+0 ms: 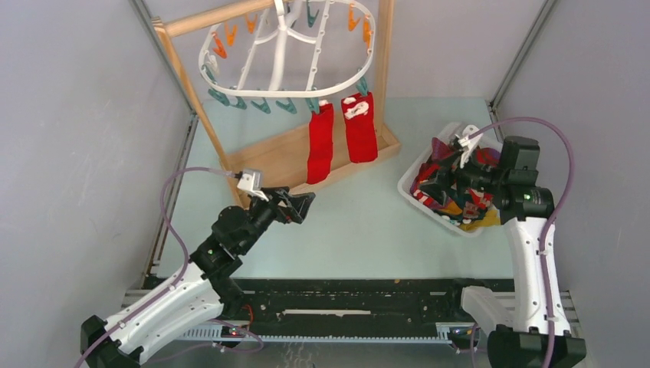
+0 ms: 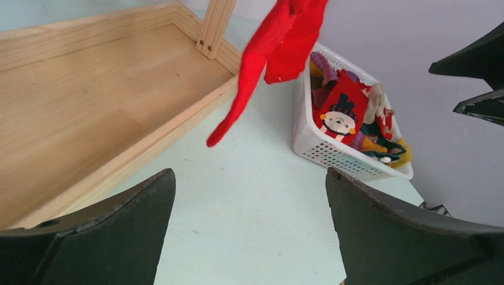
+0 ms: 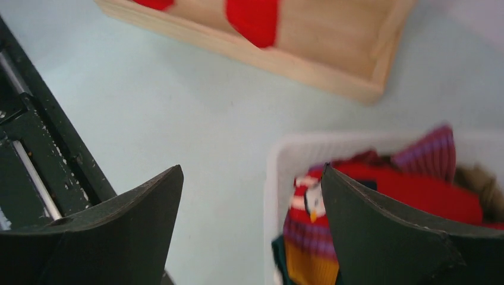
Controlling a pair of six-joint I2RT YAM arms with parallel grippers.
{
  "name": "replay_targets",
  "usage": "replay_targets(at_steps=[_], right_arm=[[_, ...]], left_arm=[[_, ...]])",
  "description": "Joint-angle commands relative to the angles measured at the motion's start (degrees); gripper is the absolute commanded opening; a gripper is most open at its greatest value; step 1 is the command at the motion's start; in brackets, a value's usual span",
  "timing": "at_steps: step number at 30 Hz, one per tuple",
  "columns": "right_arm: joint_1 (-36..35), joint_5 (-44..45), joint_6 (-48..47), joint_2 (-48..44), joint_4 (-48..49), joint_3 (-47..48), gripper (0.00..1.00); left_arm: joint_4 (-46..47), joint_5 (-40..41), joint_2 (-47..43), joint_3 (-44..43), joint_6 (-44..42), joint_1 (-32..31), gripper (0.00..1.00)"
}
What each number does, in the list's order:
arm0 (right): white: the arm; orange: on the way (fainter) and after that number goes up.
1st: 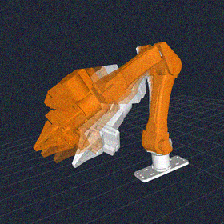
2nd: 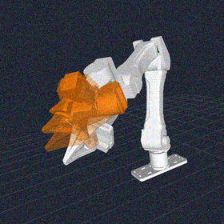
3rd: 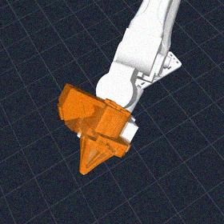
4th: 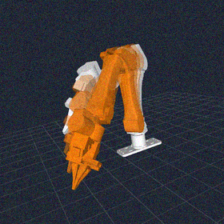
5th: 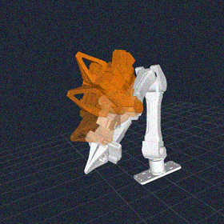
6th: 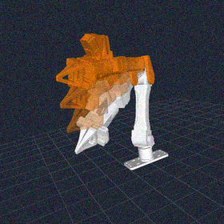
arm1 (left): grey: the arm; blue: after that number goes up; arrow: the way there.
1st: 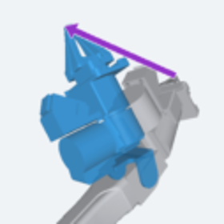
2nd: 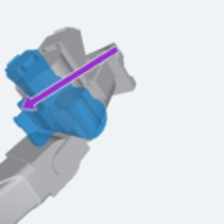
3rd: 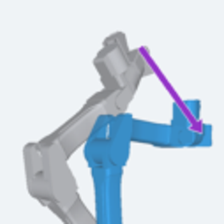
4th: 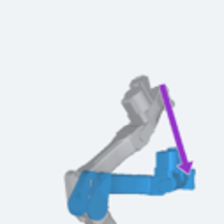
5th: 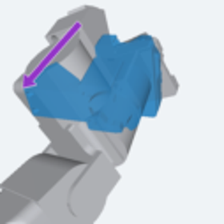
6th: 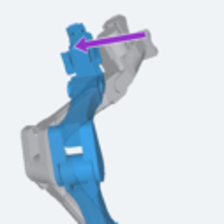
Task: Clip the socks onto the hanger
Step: Pick up the sock from the bin.
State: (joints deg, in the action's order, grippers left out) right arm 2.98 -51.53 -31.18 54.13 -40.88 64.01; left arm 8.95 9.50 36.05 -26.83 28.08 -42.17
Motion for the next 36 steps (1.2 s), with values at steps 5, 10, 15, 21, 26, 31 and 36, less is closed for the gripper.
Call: replay_targets(at_steps=[5,10,15,21,26,31,36], right_arm=[[11.29,3.15,-2.88,-0.19,-15.91,-0.54,0.93],[14.51,4.23,-0.7,-0.62,-15.21,-2.68,0.92],[16.56,6.77,3.56,-1.62,-12.01,-5.51,0.9],[18.07,6.54,10.48,-2.99,-8.63,-10.95,0.85],[18.42,7.1,12.8,-3.08,-5.84,-12.16,0.85],[19.85,1.87,13.76,-2.29,-3.1,-12.06,0.86],[21.14,-1.87,13.64,-2.43,-1.49,-11.72,0.85]], left_arm=[[7.52,-1.54,-8.17,7.89,-2.93,0.7,1.0],[6.36,-2.73,-10.13,9.99,-7.23,0.69,1.0],[5.13,-4.77,-10.85,10.25,-11.31,0.76,1.0],[11.23,-6.35,-13.09,14.51,-14.89,0.7,1.0],[16.24,-3.2,-13.25,17.23,-11.12,0.69,1.0],[12.27,-3.15,-15.63,15.49,-9.47,0.69,1.0],[12.36,-2.63,-20.16,16.71,-17.17,0.7,1.0]])
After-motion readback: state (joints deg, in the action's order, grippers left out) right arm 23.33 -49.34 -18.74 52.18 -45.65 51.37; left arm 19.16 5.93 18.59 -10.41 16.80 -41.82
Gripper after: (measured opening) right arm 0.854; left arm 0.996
